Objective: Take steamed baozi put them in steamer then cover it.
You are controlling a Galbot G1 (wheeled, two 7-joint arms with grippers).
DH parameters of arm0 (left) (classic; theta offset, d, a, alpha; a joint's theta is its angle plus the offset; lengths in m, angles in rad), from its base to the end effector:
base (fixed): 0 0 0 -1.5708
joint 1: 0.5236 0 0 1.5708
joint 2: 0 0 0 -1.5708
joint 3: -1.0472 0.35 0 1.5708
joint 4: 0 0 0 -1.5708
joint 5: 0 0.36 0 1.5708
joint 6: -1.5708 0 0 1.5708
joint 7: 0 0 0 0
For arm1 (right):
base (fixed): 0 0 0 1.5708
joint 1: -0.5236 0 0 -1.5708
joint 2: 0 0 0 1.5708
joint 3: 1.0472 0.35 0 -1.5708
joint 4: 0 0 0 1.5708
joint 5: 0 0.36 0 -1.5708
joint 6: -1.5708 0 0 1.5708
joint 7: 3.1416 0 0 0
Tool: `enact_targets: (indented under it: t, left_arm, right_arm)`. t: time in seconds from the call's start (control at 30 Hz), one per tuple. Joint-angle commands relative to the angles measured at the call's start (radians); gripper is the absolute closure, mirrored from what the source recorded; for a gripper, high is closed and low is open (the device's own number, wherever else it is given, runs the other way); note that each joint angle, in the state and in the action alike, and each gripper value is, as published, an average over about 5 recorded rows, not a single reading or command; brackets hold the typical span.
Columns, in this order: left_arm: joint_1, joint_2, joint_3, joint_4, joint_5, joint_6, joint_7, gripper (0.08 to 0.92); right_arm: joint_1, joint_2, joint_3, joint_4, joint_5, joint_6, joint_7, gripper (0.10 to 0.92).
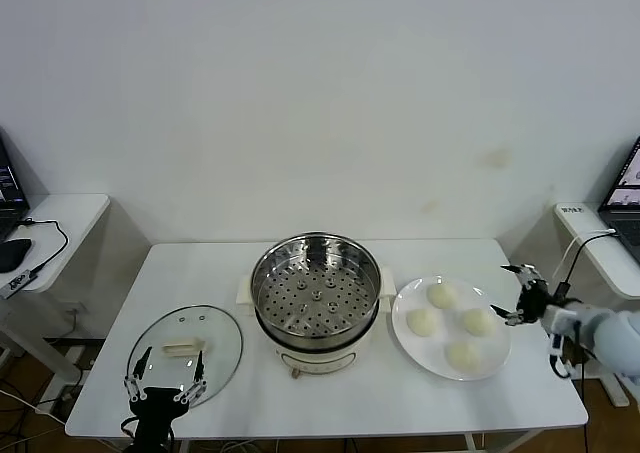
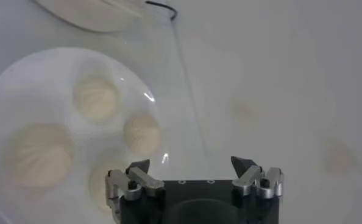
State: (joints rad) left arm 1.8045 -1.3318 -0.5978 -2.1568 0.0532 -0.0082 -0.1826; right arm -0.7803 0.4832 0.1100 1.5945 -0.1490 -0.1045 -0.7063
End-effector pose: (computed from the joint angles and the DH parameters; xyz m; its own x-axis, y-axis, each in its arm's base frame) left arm 0.1203 0.0573 -0.3082 -0.9888 -0.1013 0.1096 -0.0646 0.9524 0.2981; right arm 0.3935 -0.2352 -0.1897 -0.6529 -0.2712 0.7073 -0.7545 0.1498 -0.6390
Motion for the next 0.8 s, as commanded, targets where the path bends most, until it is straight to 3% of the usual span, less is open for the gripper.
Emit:
enact_targets:
  t: [0.03, 0.47, 0.8]
  left_arm:
    - [-0.008, 0.001, 0.000, 0.001, 0.009, 0.001, 0.000, 0.177]
    - [-0.031, -0.007, -0.014, -0.004, 0.005, 0.006, 0.002, 0.177]
    - [-0.016, -0.008, -0.043, -0.021, -0.004, 0.006, 0.001, 0.177]
  right_arm:
    - [0.609, 0.031, -0.618, -0.265, 0.039, -0.011, -0.247, 0.203]
    - [0.726, 0.291, -0.780, -0.509, -0.053, -0.011, -0.274, 0.203]
    - [0.745, 0.403, -0.793, -0.661, -0.127, 0.003, -0.287, 0.203]
